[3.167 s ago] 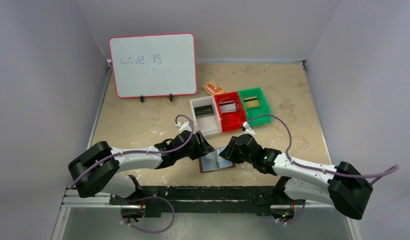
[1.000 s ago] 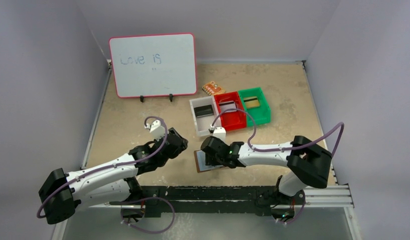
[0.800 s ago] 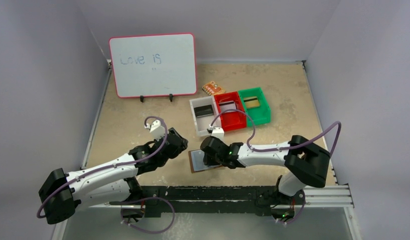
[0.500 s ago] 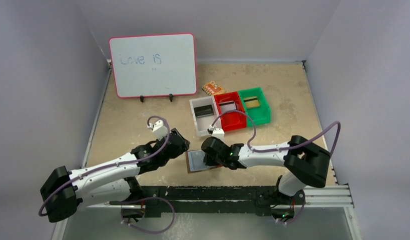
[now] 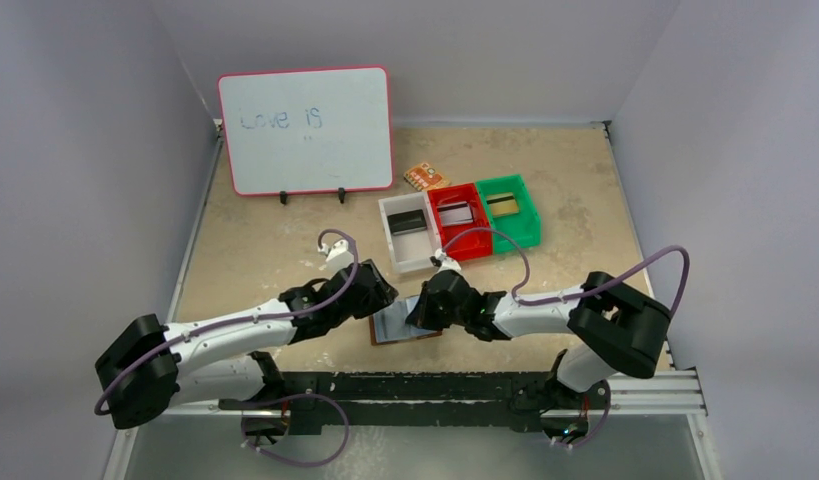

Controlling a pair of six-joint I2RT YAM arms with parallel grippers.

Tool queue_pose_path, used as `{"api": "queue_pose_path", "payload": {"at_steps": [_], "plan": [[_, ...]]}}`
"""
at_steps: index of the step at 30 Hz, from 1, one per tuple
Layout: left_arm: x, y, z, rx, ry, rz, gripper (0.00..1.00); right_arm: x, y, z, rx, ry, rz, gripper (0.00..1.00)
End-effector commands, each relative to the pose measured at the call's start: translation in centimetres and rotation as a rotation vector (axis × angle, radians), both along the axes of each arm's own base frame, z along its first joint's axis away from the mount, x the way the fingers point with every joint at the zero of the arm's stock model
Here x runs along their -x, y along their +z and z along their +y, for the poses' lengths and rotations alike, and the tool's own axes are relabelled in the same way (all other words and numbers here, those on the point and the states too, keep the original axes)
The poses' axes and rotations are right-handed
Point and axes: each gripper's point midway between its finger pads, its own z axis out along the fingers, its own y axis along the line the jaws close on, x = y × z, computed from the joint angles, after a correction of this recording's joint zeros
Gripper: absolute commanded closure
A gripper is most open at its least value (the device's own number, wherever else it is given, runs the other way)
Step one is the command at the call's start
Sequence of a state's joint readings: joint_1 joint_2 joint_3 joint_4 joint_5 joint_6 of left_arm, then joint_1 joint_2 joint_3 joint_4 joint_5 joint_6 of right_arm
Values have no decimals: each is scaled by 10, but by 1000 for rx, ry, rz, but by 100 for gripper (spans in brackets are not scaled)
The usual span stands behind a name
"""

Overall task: Take the credit cards out of the card holder
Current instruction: Remove the credit card from the card holder.

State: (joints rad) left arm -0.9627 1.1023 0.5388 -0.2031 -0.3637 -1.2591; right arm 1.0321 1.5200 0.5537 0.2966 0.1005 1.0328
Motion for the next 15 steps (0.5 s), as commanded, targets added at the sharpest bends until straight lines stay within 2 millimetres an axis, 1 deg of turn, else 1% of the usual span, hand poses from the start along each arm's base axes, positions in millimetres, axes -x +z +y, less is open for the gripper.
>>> {"api": "queue_pose_path", "payload": {"at_steps": [1,7,10,14,15], "plan": [[-2,14,-26,82,-70,-24,51,17,-42,-40,81,-8,113,100],[0,1,-31,86,-79,9,51,19,-51,-41,75,-5,145,100],[-1,-5,-21,58,-33,20,51,21,-58,-44,78,-15,171,100],[-3,-8,-2,-1,31,16,51,21,-60,-46,72,-18,182,100],[-2,-9,1,-6,36,17,51,21,-60,-46,71,-19,182,100]]}}
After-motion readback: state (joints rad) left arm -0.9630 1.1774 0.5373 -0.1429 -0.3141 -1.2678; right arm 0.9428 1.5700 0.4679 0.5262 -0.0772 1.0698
